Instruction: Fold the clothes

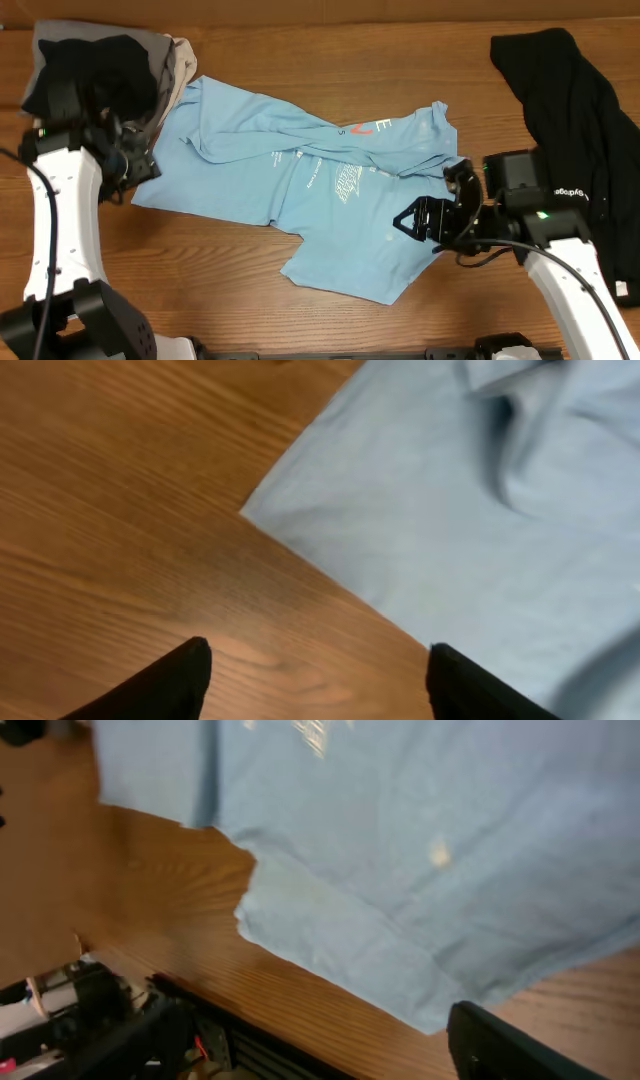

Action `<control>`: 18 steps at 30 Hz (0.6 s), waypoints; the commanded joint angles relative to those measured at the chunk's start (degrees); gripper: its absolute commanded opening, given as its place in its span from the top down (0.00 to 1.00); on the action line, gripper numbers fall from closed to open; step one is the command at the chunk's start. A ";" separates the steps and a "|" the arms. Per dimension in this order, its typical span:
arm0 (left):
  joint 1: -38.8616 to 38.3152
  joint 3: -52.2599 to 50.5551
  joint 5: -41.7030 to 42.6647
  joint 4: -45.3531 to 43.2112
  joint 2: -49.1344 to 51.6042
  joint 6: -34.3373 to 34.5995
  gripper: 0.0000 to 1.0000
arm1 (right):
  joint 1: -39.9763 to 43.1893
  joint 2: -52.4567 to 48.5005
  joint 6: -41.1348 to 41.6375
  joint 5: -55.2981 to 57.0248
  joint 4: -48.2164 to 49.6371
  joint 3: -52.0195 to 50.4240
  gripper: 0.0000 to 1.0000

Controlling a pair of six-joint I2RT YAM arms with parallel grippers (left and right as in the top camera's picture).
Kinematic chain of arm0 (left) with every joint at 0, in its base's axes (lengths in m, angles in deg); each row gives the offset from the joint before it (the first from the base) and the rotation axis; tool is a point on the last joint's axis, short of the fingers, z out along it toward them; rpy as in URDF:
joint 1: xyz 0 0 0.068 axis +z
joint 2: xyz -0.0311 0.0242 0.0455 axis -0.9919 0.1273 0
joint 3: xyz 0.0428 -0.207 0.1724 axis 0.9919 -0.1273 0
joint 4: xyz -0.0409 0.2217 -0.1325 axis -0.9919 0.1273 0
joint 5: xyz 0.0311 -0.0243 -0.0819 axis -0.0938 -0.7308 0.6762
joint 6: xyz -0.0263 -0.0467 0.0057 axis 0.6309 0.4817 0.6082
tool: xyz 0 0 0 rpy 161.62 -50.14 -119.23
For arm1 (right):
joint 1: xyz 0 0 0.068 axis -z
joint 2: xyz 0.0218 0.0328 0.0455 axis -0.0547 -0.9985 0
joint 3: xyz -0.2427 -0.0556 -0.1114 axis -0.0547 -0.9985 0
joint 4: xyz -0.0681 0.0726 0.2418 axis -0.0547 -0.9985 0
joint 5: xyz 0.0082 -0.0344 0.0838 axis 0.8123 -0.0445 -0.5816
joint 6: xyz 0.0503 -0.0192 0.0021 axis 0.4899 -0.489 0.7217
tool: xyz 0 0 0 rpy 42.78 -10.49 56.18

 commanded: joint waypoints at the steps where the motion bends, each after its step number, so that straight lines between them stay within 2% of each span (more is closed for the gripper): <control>1: 3.04 -7.32 1.81 -5.90 0.83 0.72 0.32 | -0.28 -2.32 0.02 1.31 0.50 -2.29 0.22; 4: 3.17 -9.68 1.79 -9.09 4.02 0.79 0.34 | -1.14 -3.65 2.49 4.87 0.66 -3.02 0.30; 10: 3.61 -9.86 -0.11 -12.72 12.26 5.14 0.37 | -7.08 -3.89 10.91 15.52 0.74 -3.02 0.31; 18: 3.87 -9.86 -0.09 -17.00 17.20 5.75 0.50 | -16.17 -3.89 18.71 20.24 2.14 -3.02 0.35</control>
